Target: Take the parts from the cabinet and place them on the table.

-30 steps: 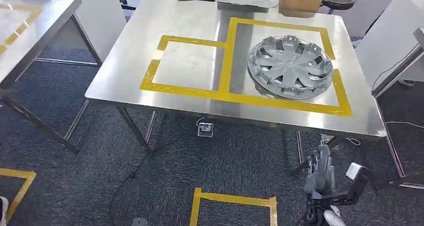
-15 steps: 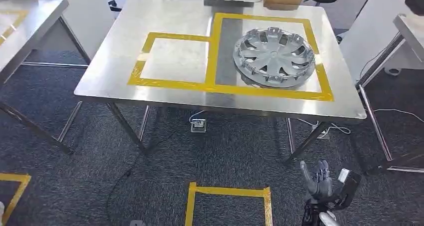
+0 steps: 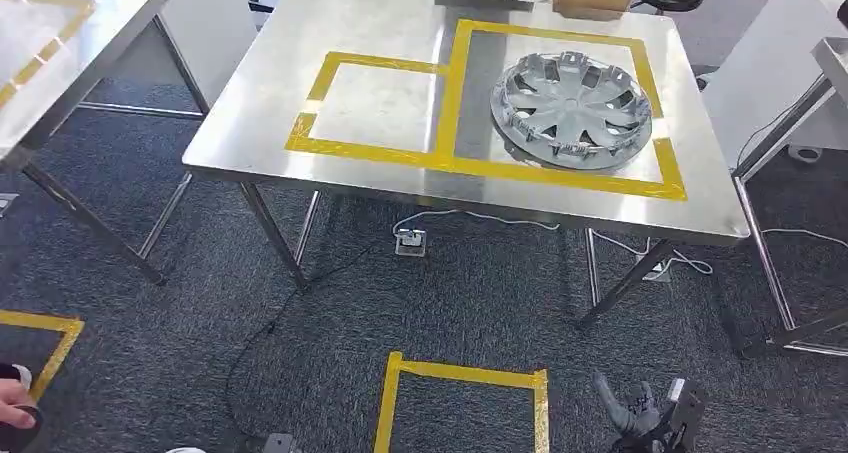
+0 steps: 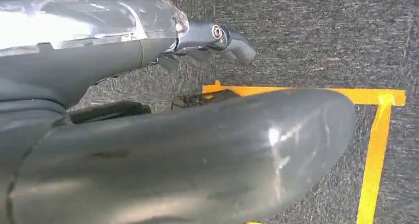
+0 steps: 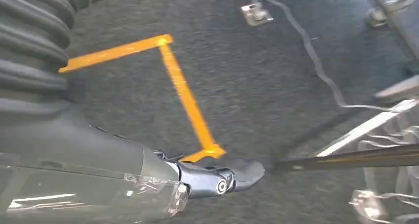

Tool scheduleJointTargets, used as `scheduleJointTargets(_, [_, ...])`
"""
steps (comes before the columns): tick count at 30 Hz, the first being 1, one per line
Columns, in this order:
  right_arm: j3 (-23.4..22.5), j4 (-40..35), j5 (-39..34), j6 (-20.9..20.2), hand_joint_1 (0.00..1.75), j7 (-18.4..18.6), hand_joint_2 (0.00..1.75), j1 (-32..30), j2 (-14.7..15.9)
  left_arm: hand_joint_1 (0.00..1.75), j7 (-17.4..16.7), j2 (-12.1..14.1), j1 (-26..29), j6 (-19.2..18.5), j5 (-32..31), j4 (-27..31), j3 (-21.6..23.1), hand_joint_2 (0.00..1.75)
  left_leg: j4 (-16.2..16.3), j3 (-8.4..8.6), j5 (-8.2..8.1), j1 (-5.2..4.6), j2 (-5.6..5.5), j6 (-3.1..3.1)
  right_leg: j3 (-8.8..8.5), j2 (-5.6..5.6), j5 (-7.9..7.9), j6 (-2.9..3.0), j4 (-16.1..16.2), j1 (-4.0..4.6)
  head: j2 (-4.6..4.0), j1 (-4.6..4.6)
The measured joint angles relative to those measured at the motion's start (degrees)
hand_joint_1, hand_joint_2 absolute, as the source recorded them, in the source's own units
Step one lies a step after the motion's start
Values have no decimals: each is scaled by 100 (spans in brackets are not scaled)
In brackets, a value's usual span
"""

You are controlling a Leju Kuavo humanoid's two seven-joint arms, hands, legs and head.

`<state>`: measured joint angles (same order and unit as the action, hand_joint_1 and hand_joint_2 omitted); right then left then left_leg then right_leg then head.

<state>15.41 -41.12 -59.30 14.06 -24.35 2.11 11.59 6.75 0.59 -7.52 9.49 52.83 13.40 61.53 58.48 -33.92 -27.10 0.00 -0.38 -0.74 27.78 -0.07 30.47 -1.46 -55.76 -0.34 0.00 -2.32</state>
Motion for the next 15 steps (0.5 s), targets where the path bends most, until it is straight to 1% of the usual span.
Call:
scheduleJointTargets(1, [5, 203, -4, -70, 0, 31, 175, 26, -42, 0, -4, 0, -2, 0, 0, 0, 0, 0, -9, -15, 30, 9, 3, 46, 27, 3, -11, 20, -30, 15, 0, 5])
scheduleJointTargets(2, [9, 358, 0, -110, 0, 72, 0, 36, -84, 0, -4, -2, 0, 0, 0, 0, 0, 0, -17, -9, 46, 21, 4, 72, 38, 5, -20, 40, -41, 27, 0, 11])
scheduleJointTargets(3, [20, 522, 2, -145, 0, 134, 0, 54, -121, 0, -4, -2, 0, 0, 2, 0, 0, 0, -30, -3, 74, 30, 3, 115, 42, 3, -48, 86, -32, 37, 0, 9])
scheduleJointTargets(4, [37, 692, 26, -169, 0, 192, 0, 90, -201, 0, -2, 4, 0, 0, 2, -2, 2, 0, 4, -25, 28, 33, 7, 140, 40, -23, -132, 155, 44, -16, 0, 2])
scheduleJointTargets(5, [44, 860, 67, -160, 0, 266, 0, 143, -267, 0, 2, 4, 2, 0, 4, 0, 2, 0, 118, -84, -134, 33, 18, 166, 67, -31, -164, 189, 43, -4, 0, 24])
scheduleJointTargets(6, [59, 1017, 124, -123, 0, 362, 0, 187, -324, 0, 4, 4, -1, 0, 15, 0, 2, 0, 464, -222, -436, 39, 19, 180, 124, -24, -198, 234, 38, 1, 0, 85])
scheduleJointTargets(7, [94, 1127, 179, -70, 0, 464, 0, 196, -377, 0, 4, 4, -2, 0, 20, 0, 2, 0, 903, -387, -702, 48, 23, 200, 175, -25, -224, 241, 26, 9, 0, 125])
scheduleJointTargets(8, [142, 1247, 225, -24, 0, 531, 0, 190, -425, 0, 7, 4, 1, 0, 29, -2, 2, 0, 1339, -545, -916, 48, 24, 216, 221, -31, -248, 246, 17, 21, 0, 158])
scheduleJointTargets(9, [182, 1378, 245, 24, 0, 595, 0, 184, -477, 0, 7, 4, 9, 0, 35, -2, 2, 0, 1657, -640, -1036, 48, 29, 228, 276, -43, -272, 248, 0, 30, 0, 182])
scheduleJointTargets(10, [212, 1490, 260, 52, 0, 633, 0, 191, -525, 0, 7, 7, 17, 0, 37, -2, 2, 0, 1655, -588, -997, 48, 34, 226, 320, -43, -287, 248, -25, 38, 0, 192])
scheduleJointTargets(11, [243, 1595, 280, 70, 0, 676, 0, 203, -573, 0, 11, 9, 19, 0, 46, -2, 2, 0, 1420, -403, -844, 47, 35, 214, 360, -42, -300, 241, -56, 41, 0, 223])
scheduleJointTargets(12, [286, 1683, 297, 94, 0, 732, 0, 209, -612, 0, 13, 11, 18, 0, 57, -2, 2, 0, 974, -105, -624, 45, 36, 188, 388, -36, -302, 237, -87, 45, 0, 254])
scheduleJointTargets(13, [323, 1754, 360, 148, 0, 802, 0, 210, -654, 0, 22, 11, 17, -2, 74, -2, 2, 0, 460, 221, -426, 45, 34, 164, 402, -35, -304, 231, -118, 47, 0, 262])
scheduleJointTargets(14, [363, 1798, 418, 203, 0, 872, 0, 212, -709, 0, 28, 18, 16, -9, 92, -2, 2, 0, 54, 439, -417, 41, 20, 126, 414, -35, -303, 220, -144, 47, 0, 267])
scheduleJointTargets(15, [411, 1863, 502, 288, 0, 942, 0, 222, -735, 0, 28, 24, 12, -28, 109, -2, 2, 0, -53, 482, -439, 28, 17, 118, 452, -29, -302, 184, -199, 94, 0, 284])
